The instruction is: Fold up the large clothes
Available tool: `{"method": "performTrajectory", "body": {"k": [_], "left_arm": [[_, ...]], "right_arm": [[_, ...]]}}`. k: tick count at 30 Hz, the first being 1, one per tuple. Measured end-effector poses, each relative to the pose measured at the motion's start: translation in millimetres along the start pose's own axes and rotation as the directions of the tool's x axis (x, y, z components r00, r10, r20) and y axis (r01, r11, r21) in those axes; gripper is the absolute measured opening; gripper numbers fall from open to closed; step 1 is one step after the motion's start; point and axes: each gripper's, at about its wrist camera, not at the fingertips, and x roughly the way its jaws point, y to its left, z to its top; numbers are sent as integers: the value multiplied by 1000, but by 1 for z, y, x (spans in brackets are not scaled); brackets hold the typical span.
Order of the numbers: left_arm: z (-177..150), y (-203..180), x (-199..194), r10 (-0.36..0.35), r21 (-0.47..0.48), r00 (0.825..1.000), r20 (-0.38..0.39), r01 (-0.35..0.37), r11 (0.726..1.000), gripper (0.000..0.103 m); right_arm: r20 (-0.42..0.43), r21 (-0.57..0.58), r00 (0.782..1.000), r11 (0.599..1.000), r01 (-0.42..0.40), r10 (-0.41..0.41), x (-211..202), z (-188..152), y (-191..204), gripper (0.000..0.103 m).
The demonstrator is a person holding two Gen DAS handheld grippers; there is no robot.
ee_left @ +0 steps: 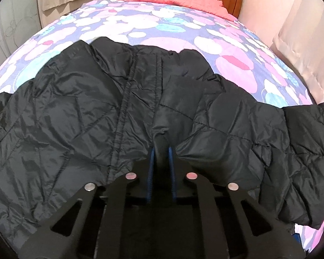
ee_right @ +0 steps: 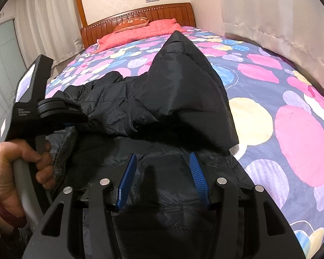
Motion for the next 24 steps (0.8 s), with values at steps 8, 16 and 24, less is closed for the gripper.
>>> {"method": "performTrajectory", "body": {"k": [8,16,24], "left_arm": [[1,23,-26,73,-1,994,82,-73,997,9],[-4,91,-55,125,-77,986,107,-117,990,7],[-19,146,-79,147,-144,983,113,-130,981,7]], "right_arm": [[5,-3,1000,1000,12,-12,-4,-1,1,51],[4,-13,1000,1000,18,-18,-7,1,6,51],[-6,-40,1000,999,20,-20,-6,0,20,51]]}}
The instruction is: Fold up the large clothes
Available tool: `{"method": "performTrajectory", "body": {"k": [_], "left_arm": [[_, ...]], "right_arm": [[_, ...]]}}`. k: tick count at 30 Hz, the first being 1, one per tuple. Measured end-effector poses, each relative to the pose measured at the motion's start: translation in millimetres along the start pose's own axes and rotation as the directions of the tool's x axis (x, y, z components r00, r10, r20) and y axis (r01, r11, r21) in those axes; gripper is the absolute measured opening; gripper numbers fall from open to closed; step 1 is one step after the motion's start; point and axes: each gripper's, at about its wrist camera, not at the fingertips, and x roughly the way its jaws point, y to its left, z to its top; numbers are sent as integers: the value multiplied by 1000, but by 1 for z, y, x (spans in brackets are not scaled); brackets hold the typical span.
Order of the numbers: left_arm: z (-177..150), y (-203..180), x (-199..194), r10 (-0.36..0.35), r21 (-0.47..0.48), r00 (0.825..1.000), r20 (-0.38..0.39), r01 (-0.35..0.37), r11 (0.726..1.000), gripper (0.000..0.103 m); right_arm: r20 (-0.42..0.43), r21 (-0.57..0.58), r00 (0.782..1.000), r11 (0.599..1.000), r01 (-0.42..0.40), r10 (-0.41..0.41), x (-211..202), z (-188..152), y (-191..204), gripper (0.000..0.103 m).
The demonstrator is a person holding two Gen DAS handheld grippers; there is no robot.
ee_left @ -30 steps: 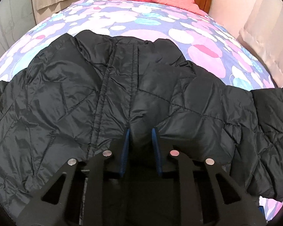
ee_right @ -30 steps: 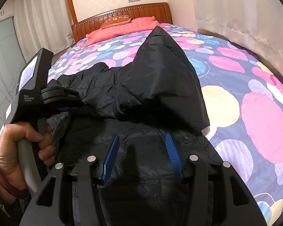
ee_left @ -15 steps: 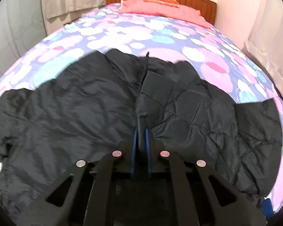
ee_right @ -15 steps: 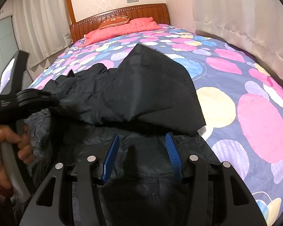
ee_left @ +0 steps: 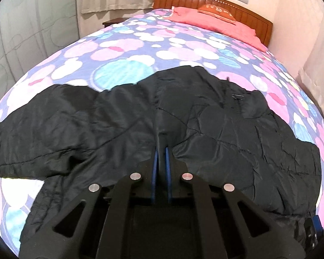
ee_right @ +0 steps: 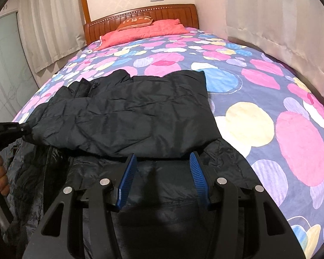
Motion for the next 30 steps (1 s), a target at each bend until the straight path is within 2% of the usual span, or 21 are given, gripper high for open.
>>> {"method": "performTrajectory", "body": {"k": [6,9,12,14,15,16,18,20,23,26,30], "left_arm": [[-10,14,12,11,-4,999,-37,-11,1000,7],[-14,13,14,6,17,999,-41,-6,1000,11],[-15,19,7,0,9,1000,-30,0,1000,20],[-14,24,-1,8,0,1000,-15,-8,1000,33],[-14,26,-5,13,-6,1000,-8,-13,1000,36],[-12,29,-10,17,-18,1000,2,-17,1000,41],[-7,33,-20,10,-40,999,32,-8,999,45],[0,29,-25,-2,-30,998,61,4,1000,54],[10,16,-16,-16,3,997,71,16,1000,55],[17,4,7,-31,24,999,43,30,999,55],[15,-7,39,13,63,1000,-5,-13,998,55]], "right_arm": [[-16,-18,1000,1000,6,-6,8,2,8,51],[-19,-30,1000,999,9,-10,9,8,10,51],[-7,-36,1000,999,9,-9,7,19,10,51],[2,-44,1000,999,10,-10,7,25,13,51],[9,-52,1000,999,14,-14,7,30,14,51],[11,-56,1000,998,16,-16,8,34,15,51],[12,-57,1000,998,11,-11,13,44,16,52],[12,-51,1000,999,9,-9,21,54,15,51],[6,-34,1000,999,17,-17,38,70,12,51],[-8,-22,1000,999,24,-24,62,84,9,51],[-73,-62,997,998,34,-38,105,86,13,51]]}}
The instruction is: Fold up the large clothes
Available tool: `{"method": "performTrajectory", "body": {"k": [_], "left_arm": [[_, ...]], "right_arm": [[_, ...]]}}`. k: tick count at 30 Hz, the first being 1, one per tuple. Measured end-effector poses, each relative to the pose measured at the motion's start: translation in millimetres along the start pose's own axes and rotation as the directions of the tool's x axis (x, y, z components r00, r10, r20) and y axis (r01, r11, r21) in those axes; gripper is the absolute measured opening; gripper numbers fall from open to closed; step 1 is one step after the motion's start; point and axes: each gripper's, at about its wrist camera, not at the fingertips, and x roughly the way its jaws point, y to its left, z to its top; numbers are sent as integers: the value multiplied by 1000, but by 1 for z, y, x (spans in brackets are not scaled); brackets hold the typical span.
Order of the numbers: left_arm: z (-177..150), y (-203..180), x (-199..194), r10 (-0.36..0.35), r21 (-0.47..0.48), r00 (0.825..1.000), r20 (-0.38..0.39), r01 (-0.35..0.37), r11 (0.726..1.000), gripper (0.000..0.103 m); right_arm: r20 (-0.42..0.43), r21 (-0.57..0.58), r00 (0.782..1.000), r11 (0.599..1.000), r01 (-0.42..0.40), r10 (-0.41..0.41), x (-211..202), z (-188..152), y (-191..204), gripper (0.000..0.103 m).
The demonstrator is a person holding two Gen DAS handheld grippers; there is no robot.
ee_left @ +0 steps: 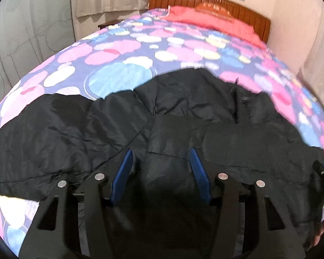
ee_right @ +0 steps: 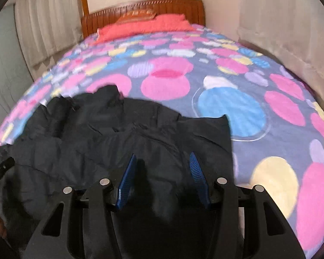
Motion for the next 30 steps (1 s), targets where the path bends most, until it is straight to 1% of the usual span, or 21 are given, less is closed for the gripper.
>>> {"method": "performTrajectory", "body": {"k": [1,2,3,5,7,8,9,11,13,14,15,16,18,20,21,22,23,25,28,29,30], "left_arm": [[-1,-2,12,14,15,1000,-28,-14,1000,55],[-3,-3,22,23,25,998,-57,-21,999,59],[-5,-3,30,26,34,997,-75,-24,999,60],[-6,-5,32,37,52,997,-70,-34,998,60],[-5,-8,22,53,77,997,-49,-49,996,60],[-3,-7,16,55,78,998,-32,-53,996,60],[-1,-6,6,51,67,999,3,-52,996,60],[2,-5,-1,49,50,998,39,-51,997,60],[2,-8,7,55,63,998,22,-57,996,60],[0,-10,20,67,79,998,-23,-65,995,60],[-1,-11,31,64,90,996,-66,-58,994,62],[-3,-12,39,64,100,994,-83,-55,993,62],[-2,-11,29,69,105,995,-66,-62,993,62],[-4,-5,14,36,78,998,-45,-32,996,62],[-6,-1,8,26,65,999,-33,-24,998,62],[-11,6,5,38,56,999,-30,-36,998,62],[-14,9,7,36,51,998,-42,-34,998,62],[-21,12,21,18,49,997,-74,-14,999,68],[-25,0,21,67,110,996,-53,-61,992,69],[-24,0,17,67,117,997,-47,-62,991,69],[-24,2,11,49,108,998,-48,-43,993,69]], "right_arm": [[-31,-10,999,1000,8,-9,10,-1,1,52],[-76,-18,997,1000,4,-5,27,-3,0,52],[-83,-13,997,1000,-8,7,34,-4,-2,52],[-94,-10,996,1000,-7,5,33,0,-2,51],[-76,6,997,1000,2,-2,20,5,-2,51],[-45,15,999,1000,0,1,11,8,-1,51],[-6,15,1000,1000,-2,2,1,9,2,51],[17,-5,1000,1000,-17,17,-4,10,11,51],[-31,-42,999,999,-33,32,12,6,22,51],[-72,-59,997,998,-32,28,25,2,28,53],[-86,-82,996,996,-24,17,38,-4,32,53],[-68,-92,998,996,-17,11,36,-5,33,53],[-67,-88,998,996,-8,2,27,-2,32,53],[-30,-69,1000,998,-9,7,4,-7,28,53],[-9,-75,1000,997,6,-7,-7,-12,25,53],[-2,-78,1000,997,24,-25,-11,-16,23,54],[-7,-78,999,996,44,-45,-12,-24,20,54],[-50,-84,998,996,42,-46,0,-35,16,54],[-43,-108,997,992,64,-69,7,-40,21,54],[-40,-111,996,991,70,-75,2,-38,22,54],[-38,-101,997,993,59,-63,-6,-38,22,54]]}}
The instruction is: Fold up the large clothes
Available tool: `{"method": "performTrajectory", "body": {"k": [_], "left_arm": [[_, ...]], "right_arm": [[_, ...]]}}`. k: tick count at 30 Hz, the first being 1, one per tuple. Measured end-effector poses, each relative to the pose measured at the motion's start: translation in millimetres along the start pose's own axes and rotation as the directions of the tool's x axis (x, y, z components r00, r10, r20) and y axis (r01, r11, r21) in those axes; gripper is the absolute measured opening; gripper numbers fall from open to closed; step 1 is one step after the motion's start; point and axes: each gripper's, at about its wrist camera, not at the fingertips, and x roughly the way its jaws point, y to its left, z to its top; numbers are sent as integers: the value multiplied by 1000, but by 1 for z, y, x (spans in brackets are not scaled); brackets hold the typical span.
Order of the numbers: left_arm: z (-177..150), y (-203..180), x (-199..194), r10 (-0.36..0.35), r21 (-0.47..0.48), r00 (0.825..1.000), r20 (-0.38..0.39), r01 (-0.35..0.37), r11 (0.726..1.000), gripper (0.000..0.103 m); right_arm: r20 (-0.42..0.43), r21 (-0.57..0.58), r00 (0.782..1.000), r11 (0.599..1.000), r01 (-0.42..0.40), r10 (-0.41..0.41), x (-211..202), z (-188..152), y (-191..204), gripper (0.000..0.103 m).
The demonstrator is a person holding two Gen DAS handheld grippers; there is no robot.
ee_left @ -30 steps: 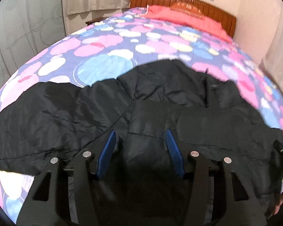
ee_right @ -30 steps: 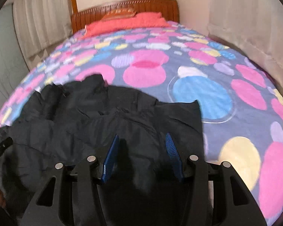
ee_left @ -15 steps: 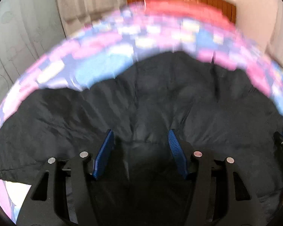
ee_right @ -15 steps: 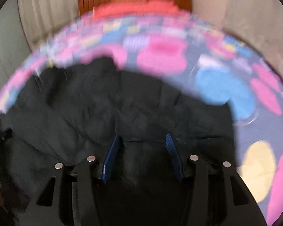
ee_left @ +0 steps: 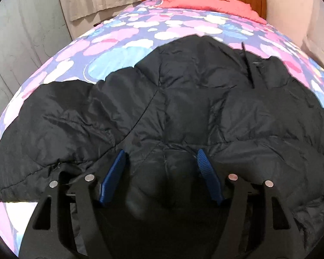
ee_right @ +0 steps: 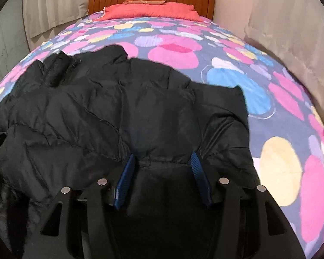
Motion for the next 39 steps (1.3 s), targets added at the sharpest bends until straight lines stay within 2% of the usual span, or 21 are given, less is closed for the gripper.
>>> {"method": "performTrajectory", "body": {"k": [2,4,6,9,13,16,21,23,24,26,28,30,31,32,34,36,37,39], "left_arm": [[-5,16,-18,-52,-56,999,10,52,997,69],[-17,33,-37,-68,-85,997,36,71,994,69],[-32,54,-55,-79,-119,995,60,86,989,74],[-61,97,-79,-96,-195,993,71,108,975,78],[-95,158,-94,-84,-298,995,55,96,950,80],[-120,204,-98,-27,-378,999,35,39,925,81],[-150,277,-98,-5,-556,1000,6,8,831,81],[-157,295,-98,1,-594,1000,6,3,804,81],[-159,307,-98,-10,-615,1000,29,26,788,81],[-158,319,-98,-6,-631,999,46,34,775,81],[-158,334,-98,8,-662,998,66,38,749,85],[-158,346,-93,-24,-704,996,87,78,706,86],[-159,356,-90,-54,-736,993,105,114,667,86],[-160,360,-91,-65,-755,990,127,139,640,86],[-163,367,-92,-71,-786,983,168,177,592,86],[-165,375,-89,-72,-808,980,187,196,556,86],[-165,383,-87,-70,-823,977,201,207,528,86],[-159,392,-79,-49,-849,976,210,207,486,86]], "right_arm": [[14,18,999,999,-30,30,-17,-6,-1,55],[34,28,999,999,-32,31,-39,-16,-1,57],[44,46,998,998,-48,46,-55,-28,-4,64],[34,71,997,995,-71,68,-73,-52,-7,65],[16,76,998,995,-65,63,-82,-76,-6,65],[-7,100,998,993,-62,64,-81,-91,-9,65],[0,123,999,991,-50,50,-89,-101,-8,65],[4,127,999,991,-48,48,-90,-102,-7,65],[5,128,999,991,-47,46,-89,-104,-7,65],[9,130,999,990,-45,44,-88,-107,-7,65],[12,132,999,990,-44,42,-87,-109,-8,65],[15,135,999,990,-43,41,-87,-110,-8,66],[17,137,999,990,-42,40,-87,-111,-7,66],[18,137,999,990,-41,39,-86,-111,-7,66],[21,135,999,990,-37,34,-87,-112,-6,66],[21,131,999,991,-30,27,-86,-113,-5,66],[22,130,999,991,-27,24,-86,-113,-4,67],[24,127,1000,992,-21,19,-86,-113,-3,67]]}}
